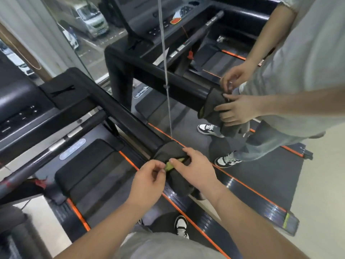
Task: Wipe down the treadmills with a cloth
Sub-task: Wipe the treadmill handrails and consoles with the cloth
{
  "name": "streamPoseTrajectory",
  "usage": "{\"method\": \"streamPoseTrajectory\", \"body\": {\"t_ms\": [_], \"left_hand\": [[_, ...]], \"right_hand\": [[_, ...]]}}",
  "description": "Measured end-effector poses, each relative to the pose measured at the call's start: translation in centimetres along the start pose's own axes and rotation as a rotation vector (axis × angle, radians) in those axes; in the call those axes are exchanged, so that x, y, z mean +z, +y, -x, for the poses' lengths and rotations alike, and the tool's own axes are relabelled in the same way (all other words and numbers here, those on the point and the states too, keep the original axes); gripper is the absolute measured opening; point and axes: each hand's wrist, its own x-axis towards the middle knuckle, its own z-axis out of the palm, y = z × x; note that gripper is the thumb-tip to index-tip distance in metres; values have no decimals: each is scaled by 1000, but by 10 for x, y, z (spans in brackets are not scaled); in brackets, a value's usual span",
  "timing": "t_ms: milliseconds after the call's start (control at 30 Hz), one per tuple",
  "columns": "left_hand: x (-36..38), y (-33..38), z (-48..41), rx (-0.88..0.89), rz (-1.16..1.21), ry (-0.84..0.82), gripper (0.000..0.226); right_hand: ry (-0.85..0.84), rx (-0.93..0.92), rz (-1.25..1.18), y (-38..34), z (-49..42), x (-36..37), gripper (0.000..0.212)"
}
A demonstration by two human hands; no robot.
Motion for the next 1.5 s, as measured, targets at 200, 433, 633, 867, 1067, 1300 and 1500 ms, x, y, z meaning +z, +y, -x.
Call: {"method": "streamPoseTrajectory", "body": {"t_ms": [200, 433, 633, 867, 1067, 1300, 1500], "left_hand": [[44, 7, 23, 20, 38, -185, 21], [41, 3, 30, -16, 77, -180, 20], [1, -14, 27, -103, 97, -76, 28], [-29, -23, 14, -196, 82, -7, 21], [-3, -19, 14, -174, 112, -95, 24], [35, -17, 25, -133, 83, -190, 23], [21, -27, 20, -169, 127, -114, 22]], "right_hand": [[124, 58, -196, 59, 76, -15, 54], [149, 118, -239, 58, 79, -4, 45], [-85, -21, 269, -10, 0, 0, 63], [-378, 159, -269, -59, -55, -5, 14], [-289, 204, -331, 3, -7, -20, 52], [181, 109, -160, 47, 87, 10, 58], [228, -318, 620, 27, 55, 22, 68]]}}
